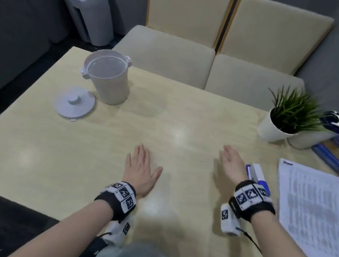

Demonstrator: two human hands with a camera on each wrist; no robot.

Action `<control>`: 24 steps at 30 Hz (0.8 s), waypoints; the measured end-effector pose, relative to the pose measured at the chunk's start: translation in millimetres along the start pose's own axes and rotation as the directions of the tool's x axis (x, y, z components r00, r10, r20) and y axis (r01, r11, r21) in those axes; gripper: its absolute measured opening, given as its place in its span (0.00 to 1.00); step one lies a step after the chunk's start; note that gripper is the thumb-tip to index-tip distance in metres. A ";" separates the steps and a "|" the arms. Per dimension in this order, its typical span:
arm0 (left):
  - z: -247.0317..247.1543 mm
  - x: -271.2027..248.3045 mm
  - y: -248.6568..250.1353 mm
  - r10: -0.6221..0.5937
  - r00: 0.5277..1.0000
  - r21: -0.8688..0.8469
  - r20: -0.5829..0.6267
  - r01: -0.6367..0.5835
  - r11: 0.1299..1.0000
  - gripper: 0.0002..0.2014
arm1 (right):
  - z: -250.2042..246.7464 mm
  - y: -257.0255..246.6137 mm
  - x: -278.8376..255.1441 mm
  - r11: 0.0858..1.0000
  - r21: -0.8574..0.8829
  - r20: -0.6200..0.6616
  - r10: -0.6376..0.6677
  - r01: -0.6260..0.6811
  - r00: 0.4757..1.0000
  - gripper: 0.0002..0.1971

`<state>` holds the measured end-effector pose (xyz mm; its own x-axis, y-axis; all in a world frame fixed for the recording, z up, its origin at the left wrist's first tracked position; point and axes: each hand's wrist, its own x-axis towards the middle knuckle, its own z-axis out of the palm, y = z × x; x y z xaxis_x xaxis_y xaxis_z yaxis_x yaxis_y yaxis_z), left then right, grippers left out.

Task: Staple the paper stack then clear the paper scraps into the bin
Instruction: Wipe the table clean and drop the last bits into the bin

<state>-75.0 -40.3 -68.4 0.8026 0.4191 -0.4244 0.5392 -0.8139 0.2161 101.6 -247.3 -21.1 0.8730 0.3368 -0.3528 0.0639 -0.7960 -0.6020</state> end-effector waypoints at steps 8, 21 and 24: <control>28.0 -0.4 57.6 0.230 0.971 0.081 0.070 -0.235 0.969 0.41 | 60.2 53.1 -58.4 0.928 -0.366 0.129 -0.024 0.070 0.991 0.34; -6.5 -3.2 38.4 0.328 0.944 -0.015 0.034 -0.327 0.945 0.31 | 35.3 -14.8 62.0 0.871 -0.436 0.193 -0.155 0.226 0.969 0.32; -14.0 -5.0 23.6 0.261 0.965 -0.038 0.003 -0.261 0.965 0.31 | 38.4 -20.3 71.1 0.849 -0.477 0.225 -0.132 0.227 0.965 0.33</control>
<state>-62.7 -56.0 -48.9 0.9147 0.1908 -0.3563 0.3208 -0.8789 0.3529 143.9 -187.9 -61.5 0.7256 0.5434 -0.4222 0.4835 -0.8391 -0.2492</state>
